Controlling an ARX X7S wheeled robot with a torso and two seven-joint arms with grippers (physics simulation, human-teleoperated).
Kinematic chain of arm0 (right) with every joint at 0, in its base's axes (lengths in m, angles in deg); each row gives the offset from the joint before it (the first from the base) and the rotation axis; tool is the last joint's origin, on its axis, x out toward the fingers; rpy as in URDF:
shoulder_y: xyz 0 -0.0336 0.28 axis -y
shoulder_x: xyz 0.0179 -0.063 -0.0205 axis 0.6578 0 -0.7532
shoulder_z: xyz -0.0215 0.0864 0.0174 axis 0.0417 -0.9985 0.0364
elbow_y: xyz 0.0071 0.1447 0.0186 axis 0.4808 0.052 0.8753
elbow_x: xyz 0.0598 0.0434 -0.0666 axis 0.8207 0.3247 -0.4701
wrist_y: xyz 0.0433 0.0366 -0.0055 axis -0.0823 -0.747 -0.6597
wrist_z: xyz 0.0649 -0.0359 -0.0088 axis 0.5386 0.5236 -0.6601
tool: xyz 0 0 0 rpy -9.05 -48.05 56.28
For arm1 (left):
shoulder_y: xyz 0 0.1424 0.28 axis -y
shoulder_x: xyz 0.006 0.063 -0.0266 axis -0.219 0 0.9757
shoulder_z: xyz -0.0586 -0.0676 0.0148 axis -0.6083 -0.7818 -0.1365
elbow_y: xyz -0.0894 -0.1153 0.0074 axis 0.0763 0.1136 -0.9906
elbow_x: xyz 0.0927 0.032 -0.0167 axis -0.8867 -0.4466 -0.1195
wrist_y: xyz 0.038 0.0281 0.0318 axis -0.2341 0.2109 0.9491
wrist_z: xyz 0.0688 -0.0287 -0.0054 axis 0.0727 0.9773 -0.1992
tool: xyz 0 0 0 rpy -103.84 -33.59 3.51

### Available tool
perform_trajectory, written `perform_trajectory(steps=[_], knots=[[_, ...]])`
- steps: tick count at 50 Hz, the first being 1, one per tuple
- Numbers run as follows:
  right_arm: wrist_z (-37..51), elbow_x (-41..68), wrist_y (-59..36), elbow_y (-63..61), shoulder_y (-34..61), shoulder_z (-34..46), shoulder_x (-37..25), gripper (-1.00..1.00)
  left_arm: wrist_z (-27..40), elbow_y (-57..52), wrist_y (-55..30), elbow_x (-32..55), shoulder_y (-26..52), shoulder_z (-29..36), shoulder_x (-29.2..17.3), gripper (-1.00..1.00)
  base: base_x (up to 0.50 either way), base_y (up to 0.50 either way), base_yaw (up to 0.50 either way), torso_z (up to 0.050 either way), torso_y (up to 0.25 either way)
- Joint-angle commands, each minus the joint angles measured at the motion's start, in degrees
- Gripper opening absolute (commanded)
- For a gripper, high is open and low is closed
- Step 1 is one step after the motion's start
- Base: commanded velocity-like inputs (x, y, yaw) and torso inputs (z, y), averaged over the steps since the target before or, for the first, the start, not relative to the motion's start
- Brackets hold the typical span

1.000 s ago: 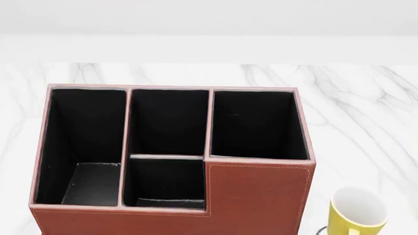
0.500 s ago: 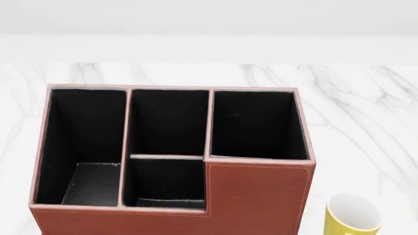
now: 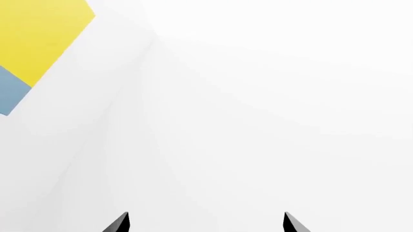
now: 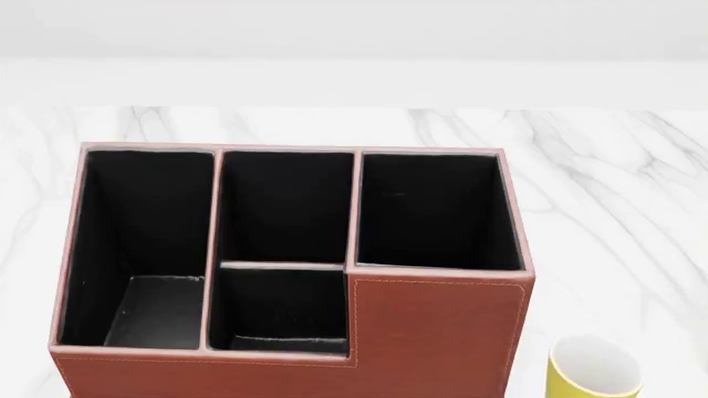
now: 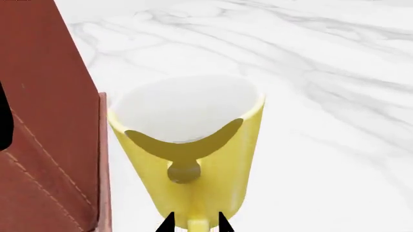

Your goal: Pick up the yellow and white mug and place it to the right of the caddy.

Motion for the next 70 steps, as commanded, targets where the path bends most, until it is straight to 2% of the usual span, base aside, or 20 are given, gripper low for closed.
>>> perform_trajectory(steps=[1,49,70], knots=[[0.11,-1.46,-0.90,0.04,0.32,-0.51,0.07,1.00,0.04,0.00,0.17,0.08,-0.12,-0.12,0.00,1.00,0.00,0.00,0.00,0.000,0.000],[0.20,-3.57,-0.58,-1.48,0.19,-0.67,-0.40,1.00,0.06,0.00,0.54,0.51,-0.37,-0.63,0.00,1.00,0.00,0.00,0.00,0.000,0.000],[6.80,-6.98,0.54,-7.31,-2.18,-0.40,-4.12,1.00,0.07,0.00,0.68,1.21,-0.61,-1.32,0.00,1.00,0.00,0.00,0.00,0.000,0.000]])
